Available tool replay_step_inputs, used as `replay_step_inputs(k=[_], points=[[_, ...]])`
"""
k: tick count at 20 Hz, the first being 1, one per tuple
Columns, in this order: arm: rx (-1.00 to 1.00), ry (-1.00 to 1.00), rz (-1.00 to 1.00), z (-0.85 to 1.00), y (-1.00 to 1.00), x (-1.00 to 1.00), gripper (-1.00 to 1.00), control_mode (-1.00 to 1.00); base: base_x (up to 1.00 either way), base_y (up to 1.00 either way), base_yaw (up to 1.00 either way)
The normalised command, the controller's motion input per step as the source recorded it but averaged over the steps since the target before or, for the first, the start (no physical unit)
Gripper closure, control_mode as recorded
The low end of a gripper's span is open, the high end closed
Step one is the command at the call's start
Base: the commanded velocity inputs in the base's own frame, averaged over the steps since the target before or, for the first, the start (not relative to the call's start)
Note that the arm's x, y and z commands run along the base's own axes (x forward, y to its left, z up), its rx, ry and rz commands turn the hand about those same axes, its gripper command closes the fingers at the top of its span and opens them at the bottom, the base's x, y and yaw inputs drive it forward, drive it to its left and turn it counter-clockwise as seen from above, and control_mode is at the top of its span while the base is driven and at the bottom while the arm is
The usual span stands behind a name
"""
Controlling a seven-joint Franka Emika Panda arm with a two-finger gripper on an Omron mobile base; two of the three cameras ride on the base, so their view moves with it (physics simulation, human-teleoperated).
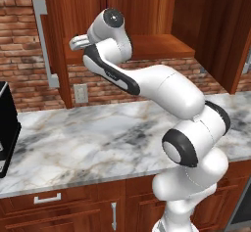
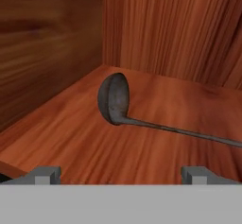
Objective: Open the cabinet and move the ladle to the pot. Then close the cabinet.
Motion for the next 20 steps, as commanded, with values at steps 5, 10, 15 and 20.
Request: replay_step_inputs(k=[5,10,15,20], points=[[0.00,0.00,0.00,-0.07,0.15,0.29,-1.00,-1.00,0.00,0.00,0.00],[0.00,0.00,0.00,-0.03,0.18,0.20,-1.00,-1.00,0.00,0.00,0.00],[0.00,0.02,0.00,-0.03,0.16,0.28,-1.00,-1.00,0.00,0.00,0.00],[0.00,0.04,0.00,-0.05,0.07,0.32,-1.00,-1.00,0.00,0.00,0.00]])
